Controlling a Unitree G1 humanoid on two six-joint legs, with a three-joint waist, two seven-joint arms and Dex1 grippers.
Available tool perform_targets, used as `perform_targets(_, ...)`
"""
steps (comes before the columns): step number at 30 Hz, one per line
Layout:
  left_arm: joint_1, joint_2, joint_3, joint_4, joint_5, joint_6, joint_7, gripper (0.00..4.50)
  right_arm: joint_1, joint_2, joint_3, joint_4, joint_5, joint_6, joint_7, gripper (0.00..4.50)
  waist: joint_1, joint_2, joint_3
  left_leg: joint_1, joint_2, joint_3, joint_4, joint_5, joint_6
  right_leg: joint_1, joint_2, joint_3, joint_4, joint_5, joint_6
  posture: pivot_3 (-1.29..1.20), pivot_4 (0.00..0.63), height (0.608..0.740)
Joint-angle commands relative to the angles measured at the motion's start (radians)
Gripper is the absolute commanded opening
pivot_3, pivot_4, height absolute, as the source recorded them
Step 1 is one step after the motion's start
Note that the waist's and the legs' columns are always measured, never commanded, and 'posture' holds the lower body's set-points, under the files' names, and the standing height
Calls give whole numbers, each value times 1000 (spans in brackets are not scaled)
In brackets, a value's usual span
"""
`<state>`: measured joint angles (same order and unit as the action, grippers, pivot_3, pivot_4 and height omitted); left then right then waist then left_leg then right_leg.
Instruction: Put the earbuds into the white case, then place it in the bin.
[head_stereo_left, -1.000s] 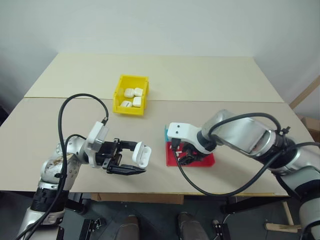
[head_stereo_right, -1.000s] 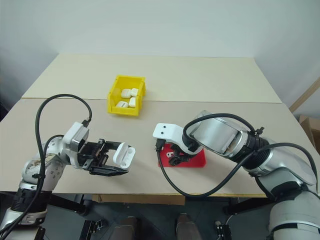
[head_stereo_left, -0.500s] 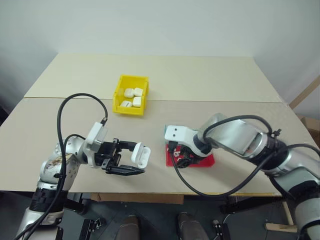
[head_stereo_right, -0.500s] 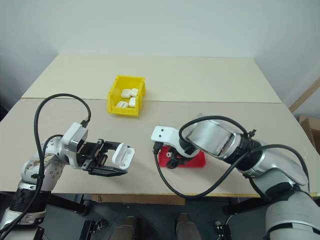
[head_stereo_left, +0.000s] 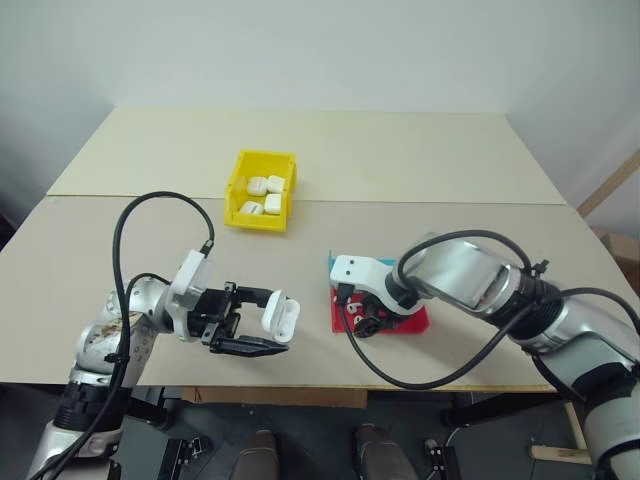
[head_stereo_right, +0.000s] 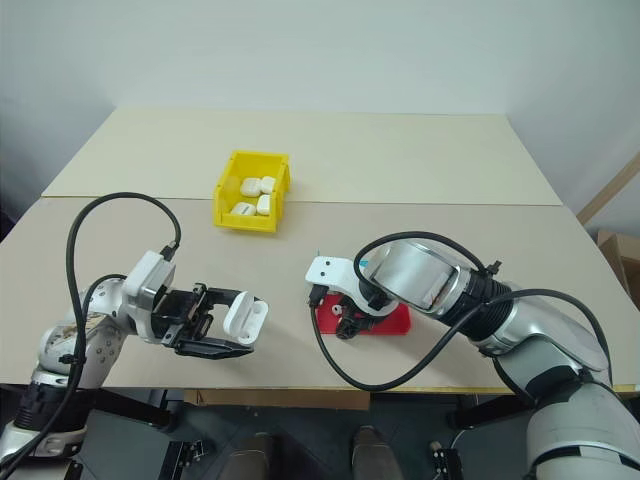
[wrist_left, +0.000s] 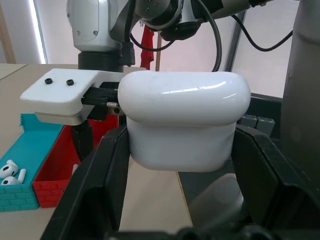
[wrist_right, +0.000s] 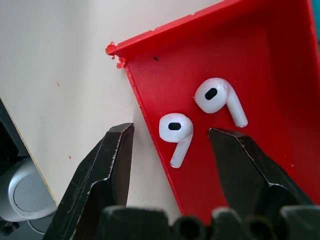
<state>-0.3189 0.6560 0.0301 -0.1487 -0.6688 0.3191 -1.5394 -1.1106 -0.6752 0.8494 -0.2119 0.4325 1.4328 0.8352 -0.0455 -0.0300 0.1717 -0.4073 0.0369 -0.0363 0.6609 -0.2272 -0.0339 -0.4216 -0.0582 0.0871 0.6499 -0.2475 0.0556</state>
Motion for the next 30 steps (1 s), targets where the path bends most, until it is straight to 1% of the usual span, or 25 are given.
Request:
perform_targets(1,-3,16,15,-51,-17,0,15,2762,-9,2,-7,-9,-13,-22,13,2865,0,0,0,0,0,0,0,0,0,0,0,0,0,0,0,0,150,740)
perform_targets(5,-5,23,15,-70,-26,16,29,2762,-3,5,-7,-4,-20,-26,14,2865,0,0,0,0,0,0,0,0,0,0,0,0,0,0,0,0,150,740)
perform_targets(6,-6,24,15,-74,-28,21,32,2762,-1,6,-7,0,-23,-28,15,2688,0,0,0,0,0,0,0,0,0,0,0,0,0,0,0,0,150,740)
perform_targets(8,-10,26,14,-77,-31,27,37,2762,3,7,-4,4,-31,-34,18,2307,0,0,0,0,0,0,0,0,0,0,0,0,0,0,0,0,150,740)
perform_targets(13,-13,33,18,-89,-40,42,45,2762,15,6,-5,2,-38,-38,19,653,0,0,0,0,0,0,0,0,0,0,0,0,0,0,0,0,150,740)
perform_targets(20,-21,46,18,-92,-52,55,53,2762,40,-11,-60,-24,-22,-27,18,626,0,0,0,0,0,0,0,0,0,0,0,0,0,0,0,0,150,740)
perform_targets(24,-28,49,22,-51,-55,47,31,2762,54,-54,-169,-66,21,6,35,626,2,0,0,0,0,0,0,0,0,0,0,0,-1,0,0,0,150,740)
perform_targets(28,-52,40,43,-6,-100,84,28,2762,122,-100,-414,-144,121,70,54,626,4,0,0,-1,0,0,0,0,0,0,0,0,-1,0,0,0,150,740)
perform_targets(30,-65,35,51,7,-119,99,31,2762,179,-103,-551,-185,163,62,51,626,4,0,0,-1,0,-1,0,0,0,1,0,-1,-1,0,0,0,150,740)
